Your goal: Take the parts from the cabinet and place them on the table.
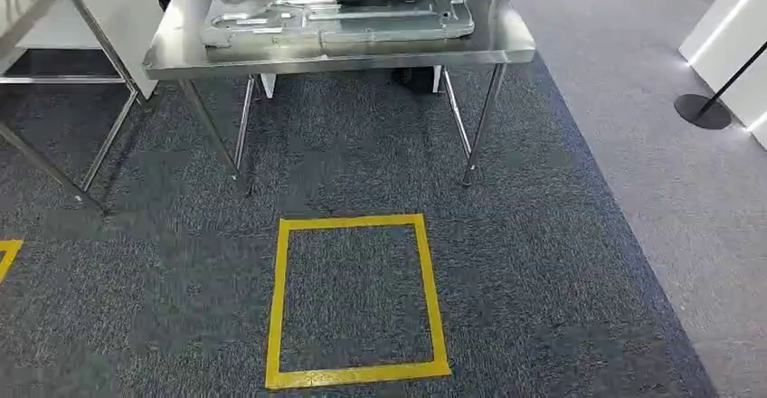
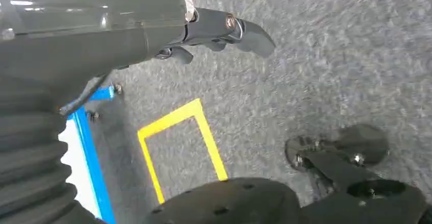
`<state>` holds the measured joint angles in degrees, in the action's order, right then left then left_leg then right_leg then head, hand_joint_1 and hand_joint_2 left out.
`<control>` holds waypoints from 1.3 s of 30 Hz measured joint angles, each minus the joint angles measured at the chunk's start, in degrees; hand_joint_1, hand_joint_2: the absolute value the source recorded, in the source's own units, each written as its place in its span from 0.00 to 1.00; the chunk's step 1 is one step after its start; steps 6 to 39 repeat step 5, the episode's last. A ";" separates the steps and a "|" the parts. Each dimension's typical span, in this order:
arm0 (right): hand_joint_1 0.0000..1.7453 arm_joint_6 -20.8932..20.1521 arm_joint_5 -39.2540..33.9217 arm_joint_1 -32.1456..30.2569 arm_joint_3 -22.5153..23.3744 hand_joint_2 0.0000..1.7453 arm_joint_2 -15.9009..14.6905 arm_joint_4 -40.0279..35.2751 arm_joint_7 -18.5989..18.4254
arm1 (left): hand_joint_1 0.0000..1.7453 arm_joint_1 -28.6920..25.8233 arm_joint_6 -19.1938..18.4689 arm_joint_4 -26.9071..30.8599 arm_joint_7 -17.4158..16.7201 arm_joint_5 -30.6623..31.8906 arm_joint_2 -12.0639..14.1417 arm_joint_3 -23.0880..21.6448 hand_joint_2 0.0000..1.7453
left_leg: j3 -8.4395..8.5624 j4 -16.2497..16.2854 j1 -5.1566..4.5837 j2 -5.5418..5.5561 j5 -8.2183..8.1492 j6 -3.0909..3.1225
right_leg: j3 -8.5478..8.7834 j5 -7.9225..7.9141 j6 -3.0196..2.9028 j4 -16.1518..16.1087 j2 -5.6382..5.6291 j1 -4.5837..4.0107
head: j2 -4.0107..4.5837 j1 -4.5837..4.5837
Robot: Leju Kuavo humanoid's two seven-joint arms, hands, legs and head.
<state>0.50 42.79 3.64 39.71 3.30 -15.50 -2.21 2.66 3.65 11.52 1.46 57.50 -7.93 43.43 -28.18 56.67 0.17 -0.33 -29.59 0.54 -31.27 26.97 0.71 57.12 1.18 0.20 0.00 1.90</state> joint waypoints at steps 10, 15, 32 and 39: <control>0.00 -0.04 -5.28 -1.15 -4.82 0.00 -0.22 -0.87 0.20 | 0.00 -0.70 -0.59 0.41 -0.13 -6.98 0.72 -4.99 0.00 | 0.08 -0.51 0.24 -0.14 0.75 1.56 | -2.85 4.57 1.34 6.62 -0.57 0.31 | 0.00 0.00; 0.00 -0.04 -5.28 -1.15 -4.82 0.00 -0.22 -0.87 0.20 | 0.00 -0.70 -0.59 0.41 -0.13 -6.98 0.72 -4.99 0.00 | 0.08 -0.51 0.24 -0.14 0.75 1.56 | -2.85 4.57 1.34 6.62 -0.57 0.31 | 0.00 0.00; 0.00 -0.04 -5.28 -1.15 -4.82 0.00 -0.22 -0.87 0.20 | 0.00 -0.70 -0.59 0.41 -0.13 -6.98 0.72 -4.99 0.00 | 0.08 -0.51 0.24 -0.14 0.75 1.56 | -2.85 4.57 1.34 6.62 -0.57 0.31 | 0.00 0.00; 0.00 -0.04 -5.28 -1.15 -4.82 0.00 -0.22 -0.87 0.20 | 0.00 -0.70 -0.59 0.41 -0.13 -6.98 0.72 -4.99 0.00 | 0.08 -0.51 0.24 -0.14 0.75 1.56 | -2.85 4.57 1.34 6.62 -0.57 0.31 | 0.00 0.00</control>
